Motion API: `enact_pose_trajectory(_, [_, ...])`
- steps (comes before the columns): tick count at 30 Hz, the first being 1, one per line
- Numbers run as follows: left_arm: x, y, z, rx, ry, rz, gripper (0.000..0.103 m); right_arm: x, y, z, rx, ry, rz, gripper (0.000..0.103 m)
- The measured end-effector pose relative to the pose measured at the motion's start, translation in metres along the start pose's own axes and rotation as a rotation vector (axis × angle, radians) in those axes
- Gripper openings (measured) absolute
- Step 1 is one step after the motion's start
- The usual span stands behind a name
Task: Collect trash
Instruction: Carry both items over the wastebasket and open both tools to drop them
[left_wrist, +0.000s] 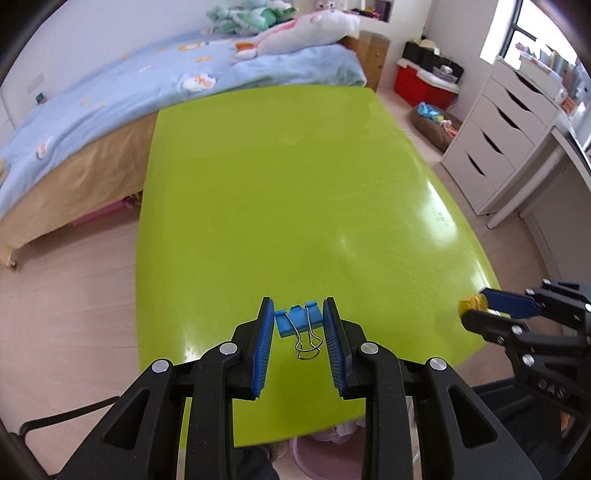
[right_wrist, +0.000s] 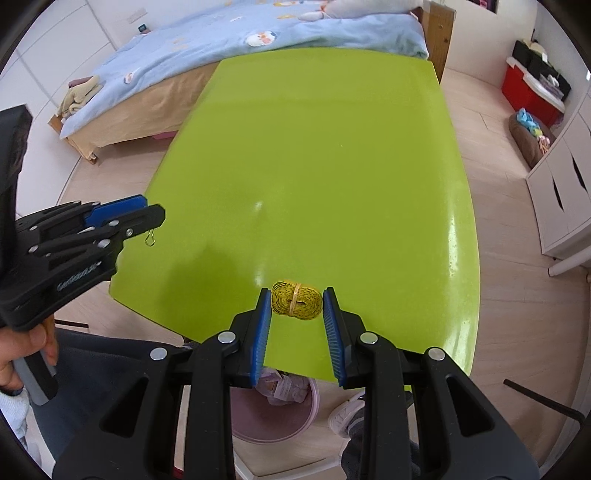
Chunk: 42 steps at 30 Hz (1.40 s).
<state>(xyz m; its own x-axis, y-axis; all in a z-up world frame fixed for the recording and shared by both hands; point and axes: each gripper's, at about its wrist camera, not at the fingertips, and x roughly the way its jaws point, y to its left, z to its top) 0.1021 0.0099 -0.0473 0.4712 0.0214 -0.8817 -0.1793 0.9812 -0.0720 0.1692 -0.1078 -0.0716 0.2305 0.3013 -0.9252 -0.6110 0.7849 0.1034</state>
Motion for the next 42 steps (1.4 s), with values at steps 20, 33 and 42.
enact_pose_trajectory(20, [-0.087,-0.018,-0.106,0.055,-0.109,-0.053,0.027,-0.072,0.041,-0.1,-0.121,-0.1,0.064,0.028])
enact_pose_trajectory(33, [-0.099,-0.023,-0.146,0.043,-0.094,-0.101,0.027,-0.073,0.058,-0.141,-0.147,-0.069,0.13,0.028])
enact_pose_trajectory(42, [-0.103,-0.021,-0.146,0.035,-0.104,-0.116,0.027,-0.076,0.053,-0.138,-0.139,-0.104,0.124,0.084])
